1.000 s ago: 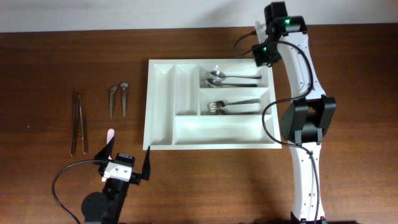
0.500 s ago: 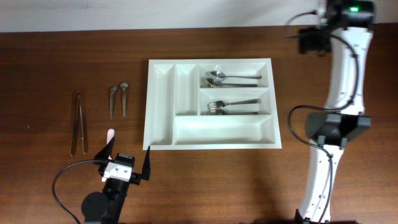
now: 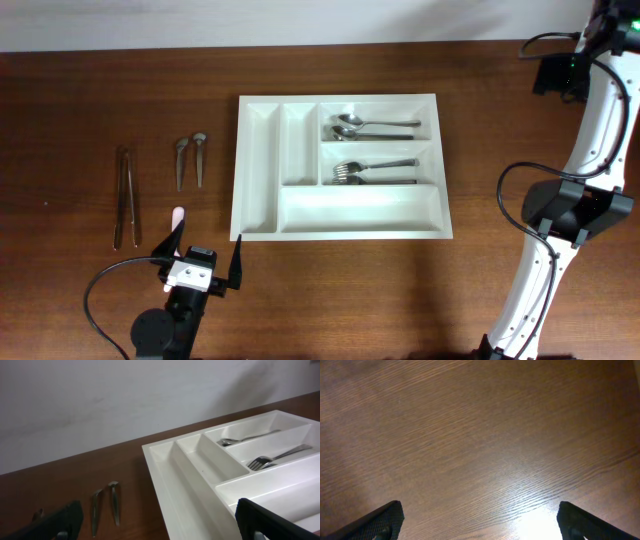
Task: Pack container
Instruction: 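Raise the right gripper away from the tray to the right, then move the left gripper up and over the left-hand utensils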
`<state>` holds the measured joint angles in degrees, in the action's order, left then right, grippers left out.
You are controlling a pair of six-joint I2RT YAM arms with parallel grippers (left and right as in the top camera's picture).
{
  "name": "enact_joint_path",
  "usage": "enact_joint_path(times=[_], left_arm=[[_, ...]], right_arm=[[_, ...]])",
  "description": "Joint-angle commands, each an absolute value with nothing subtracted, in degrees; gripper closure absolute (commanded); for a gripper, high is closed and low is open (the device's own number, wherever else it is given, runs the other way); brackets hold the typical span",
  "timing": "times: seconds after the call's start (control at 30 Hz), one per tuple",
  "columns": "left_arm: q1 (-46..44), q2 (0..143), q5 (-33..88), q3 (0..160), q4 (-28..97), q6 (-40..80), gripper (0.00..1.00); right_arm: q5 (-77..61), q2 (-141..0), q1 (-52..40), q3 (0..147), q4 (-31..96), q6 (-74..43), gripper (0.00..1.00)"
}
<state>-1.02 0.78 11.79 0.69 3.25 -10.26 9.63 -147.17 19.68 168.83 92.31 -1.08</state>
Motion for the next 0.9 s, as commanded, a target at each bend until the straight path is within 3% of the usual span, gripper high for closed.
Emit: enact_joint_path(times=[0.0,0.73,0.87], left_arm=[[-1.2,0.3,11.8,0.5,3.5,-10.0,0.01],[-1.2,0.3,12.0,0.5,3.4,-9.9,0.01],[-1.2,0.3,14.2,0.9,2.6,-4.4,0.01]], right_arm=[[10.0,-147.9,20.4,168.6,92.1,-2.5,0.01],[9.5,-151.6,20.2,168.6,91.5,-2.4,0.02],[9.5,-151.6,20.2,168.6,91.5,-2.4,0.01]])
